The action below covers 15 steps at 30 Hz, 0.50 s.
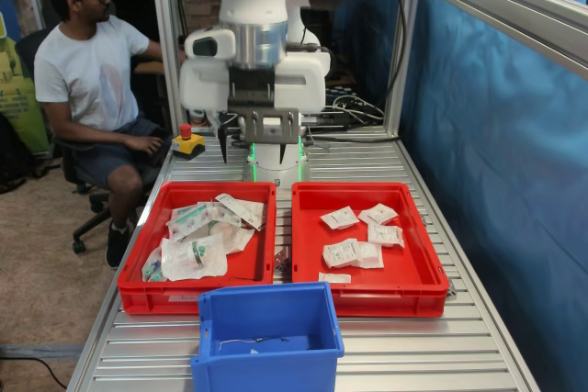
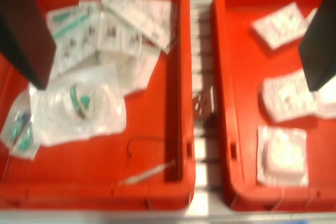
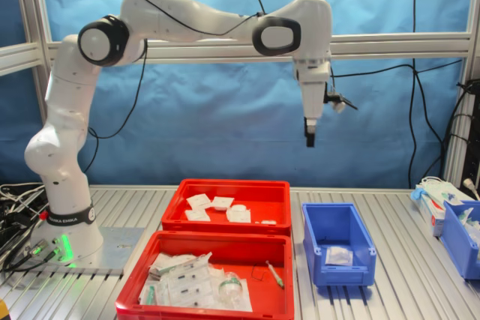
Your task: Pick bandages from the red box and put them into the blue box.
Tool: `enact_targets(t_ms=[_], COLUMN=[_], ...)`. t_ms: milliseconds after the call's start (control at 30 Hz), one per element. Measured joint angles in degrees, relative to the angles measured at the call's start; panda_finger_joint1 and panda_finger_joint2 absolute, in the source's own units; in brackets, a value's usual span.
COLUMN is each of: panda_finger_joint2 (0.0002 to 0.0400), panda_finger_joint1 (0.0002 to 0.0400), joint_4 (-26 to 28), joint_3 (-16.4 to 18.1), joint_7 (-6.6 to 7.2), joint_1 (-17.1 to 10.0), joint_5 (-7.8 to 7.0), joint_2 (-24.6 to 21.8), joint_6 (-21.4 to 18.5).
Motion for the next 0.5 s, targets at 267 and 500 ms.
enact_targets(t_ms=[267,500], panda_finger_joint2=[0.04,0.04], panda_finger_joint1=[0.04,0.04], joint_4=[0.0,-0.4], joint_3=[4.3,6.0], joint_7=[0.0,0.0], joint_1=[-4.9,-6.5], joint_5=[0.0,-0.32], joint_2=[-6.5,-10.1], joint_6=[-9.3,-12.1])
